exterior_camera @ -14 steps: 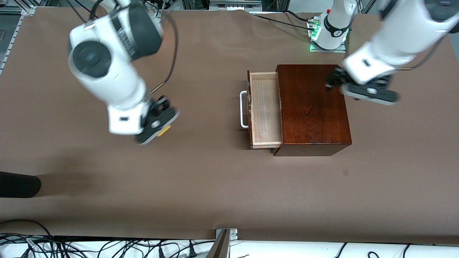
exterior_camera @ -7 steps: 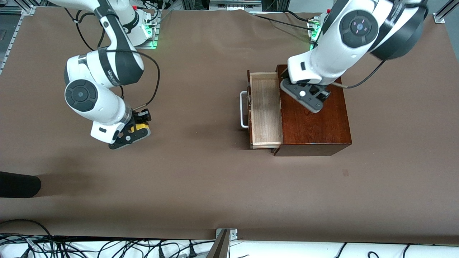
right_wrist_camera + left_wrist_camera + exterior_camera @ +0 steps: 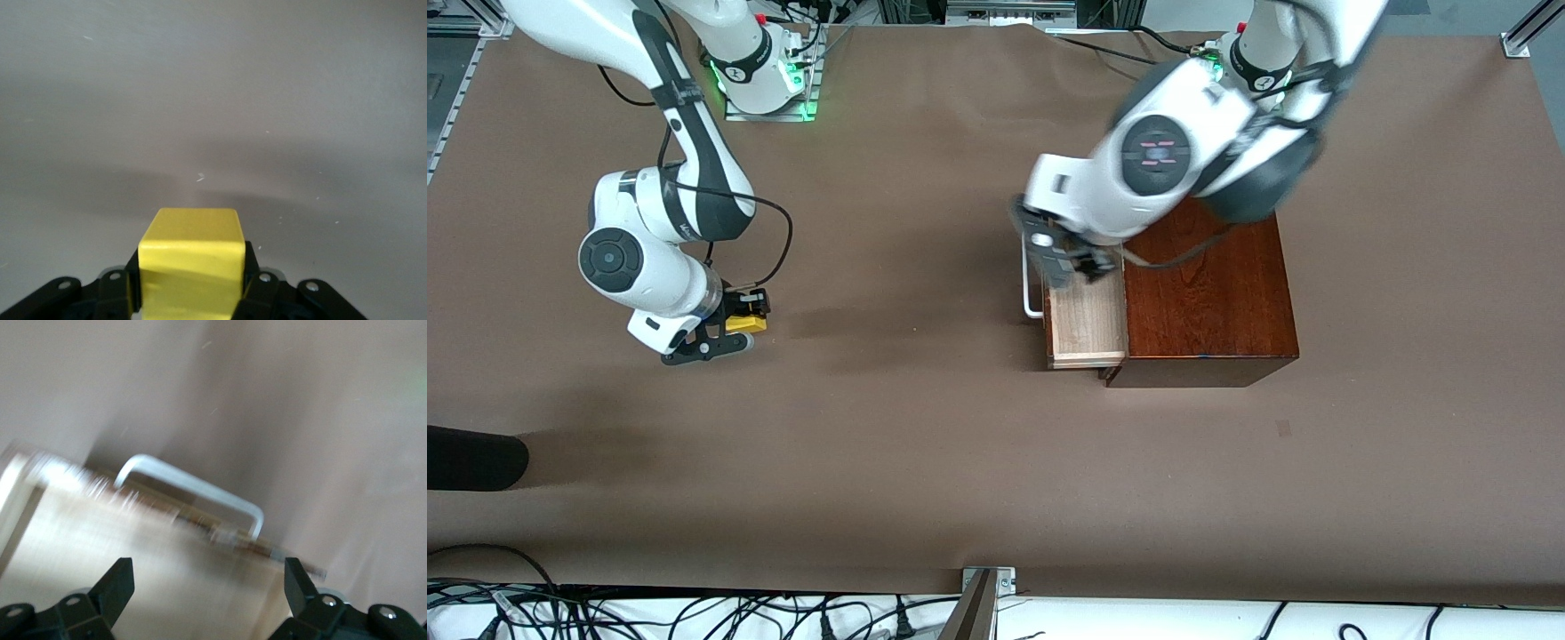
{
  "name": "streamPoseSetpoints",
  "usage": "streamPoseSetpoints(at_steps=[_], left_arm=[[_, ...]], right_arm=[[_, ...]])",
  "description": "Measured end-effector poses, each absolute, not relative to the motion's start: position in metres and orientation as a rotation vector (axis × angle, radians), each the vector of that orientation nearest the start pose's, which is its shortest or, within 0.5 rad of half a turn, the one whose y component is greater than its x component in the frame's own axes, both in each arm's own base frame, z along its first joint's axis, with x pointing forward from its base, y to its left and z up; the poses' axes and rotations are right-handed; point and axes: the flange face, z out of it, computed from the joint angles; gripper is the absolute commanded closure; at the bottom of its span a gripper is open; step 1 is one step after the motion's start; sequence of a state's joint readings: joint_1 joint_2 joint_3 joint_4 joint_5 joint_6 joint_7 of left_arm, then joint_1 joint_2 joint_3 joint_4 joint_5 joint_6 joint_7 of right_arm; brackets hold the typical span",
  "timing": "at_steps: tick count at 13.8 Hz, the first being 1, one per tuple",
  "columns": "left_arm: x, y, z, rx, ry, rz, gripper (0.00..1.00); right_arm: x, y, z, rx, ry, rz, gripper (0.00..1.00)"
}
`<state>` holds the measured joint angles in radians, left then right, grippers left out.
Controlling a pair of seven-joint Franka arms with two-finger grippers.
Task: Open drawer, take yellow block, close drawer
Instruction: 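Set the cube on the table with the right gripper while the left pushes drawer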
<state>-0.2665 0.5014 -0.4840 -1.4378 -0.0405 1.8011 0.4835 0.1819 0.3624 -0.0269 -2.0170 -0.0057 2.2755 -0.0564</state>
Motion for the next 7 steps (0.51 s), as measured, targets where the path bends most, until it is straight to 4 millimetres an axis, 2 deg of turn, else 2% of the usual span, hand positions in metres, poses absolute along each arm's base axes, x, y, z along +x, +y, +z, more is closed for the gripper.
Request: streamPoseSetpoints(at_steps=[1, 2, 4, 7], left_arm=[[0.531, -0.440, 0.410, -2.744, 2.024, 0.151, 0.00], [0.536, -0.447, 0.396, -2.677, 2.140, 0.099, 0.00], [0.543, -0.451, 0.380, -2.574, 2.293, 0.042, 0.00], [0.526, -0.475, 0.365, -2.352, 2.407, 0.048, 0.00]], right_arm=[[0.576, 0.086, 0.249, -3.139, -0.328, 0.131, 1.00], [0.569, 0.082, 0.235, -3.140, -0.318, 0.108, 1.00], [0.556, 0.079, 0.215, -3.141, -0.307, 0.104, 1.00], [0.548, 0.077, 0.204, -3.142, -0.295, 0.113, 1.00]])
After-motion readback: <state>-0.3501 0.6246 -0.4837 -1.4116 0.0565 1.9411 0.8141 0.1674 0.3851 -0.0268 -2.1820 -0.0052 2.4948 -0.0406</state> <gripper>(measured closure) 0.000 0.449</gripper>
